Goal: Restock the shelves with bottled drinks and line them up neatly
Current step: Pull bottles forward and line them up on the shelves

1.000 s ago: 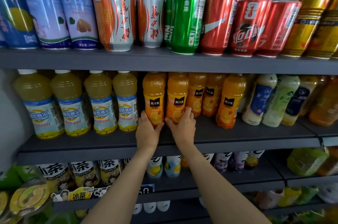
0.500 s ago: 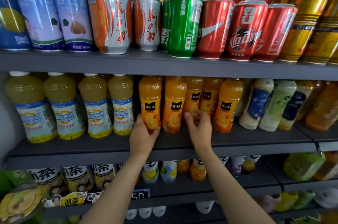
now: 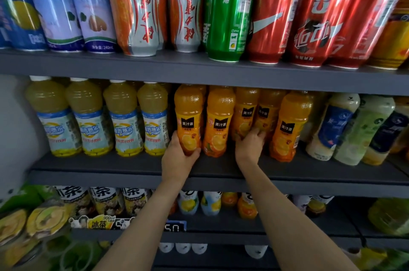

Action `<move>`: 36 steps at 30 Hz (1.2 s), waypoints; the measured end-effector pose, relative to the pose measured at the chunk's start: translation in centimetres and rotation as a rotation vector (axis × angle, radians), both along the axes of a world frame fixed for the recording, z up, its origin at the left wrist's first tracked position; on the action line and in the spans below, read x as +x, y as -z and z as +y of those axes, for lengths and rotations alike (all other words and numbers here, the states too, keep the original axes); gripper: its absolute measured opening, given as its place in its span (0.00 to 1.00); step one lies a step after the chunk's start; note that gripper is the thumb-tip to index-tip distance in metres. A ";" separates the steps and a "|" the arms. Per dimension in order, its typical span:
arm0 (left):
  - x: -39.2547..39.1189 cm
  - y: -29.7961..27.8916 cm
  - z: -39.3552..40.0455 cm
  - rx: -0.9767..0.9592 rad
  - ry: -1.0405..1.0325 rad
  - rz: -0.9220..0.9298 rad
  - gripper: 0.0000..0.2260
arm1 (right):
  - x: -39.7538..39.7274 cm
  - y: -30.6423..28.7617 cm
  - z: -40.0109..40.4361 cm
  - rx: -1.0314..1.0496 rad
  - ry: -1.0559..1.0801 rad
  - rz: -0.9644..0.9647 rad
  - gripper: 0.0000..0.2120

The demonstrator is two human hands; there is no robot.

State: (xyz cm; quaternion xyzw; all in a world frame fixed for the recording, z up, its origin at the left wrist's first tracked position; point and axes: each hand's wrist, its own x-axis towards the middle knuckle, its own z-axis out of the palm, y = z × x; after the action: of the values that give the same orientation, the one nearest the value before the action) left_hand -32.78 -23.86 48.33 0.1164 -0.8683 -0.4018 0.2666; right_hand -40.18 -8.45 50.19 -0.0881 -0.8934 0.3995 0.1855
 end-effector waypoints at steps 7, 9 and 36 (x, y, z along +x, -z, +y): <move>2.5 0.1 4.0 -0.159 -0.148 0.362 0.23 | 3.9 -1.6 1.8 0.123 -0.146 0.564 0.18; 2.3 0.2 5.2 -0.236 -0.068 0.357 0.21 | 4.8 -2.6 3.7 0.149 -0.043 0.734 0.18; -0.7 -1.1 7.5 -0.571 -0.226 -0.052 0.38 | 3.9 0.8 4.3 -0.139 -0.368 0.167 0.32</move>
State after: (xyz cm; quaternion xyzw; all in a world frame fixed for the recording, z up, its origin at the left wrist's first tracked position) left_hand -33.47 -16.34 49.45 0.1426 -0.9342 -0.1063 0.3093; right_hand -36.31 -4.18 49.37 0.0972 -0.8462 0.4934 0.1762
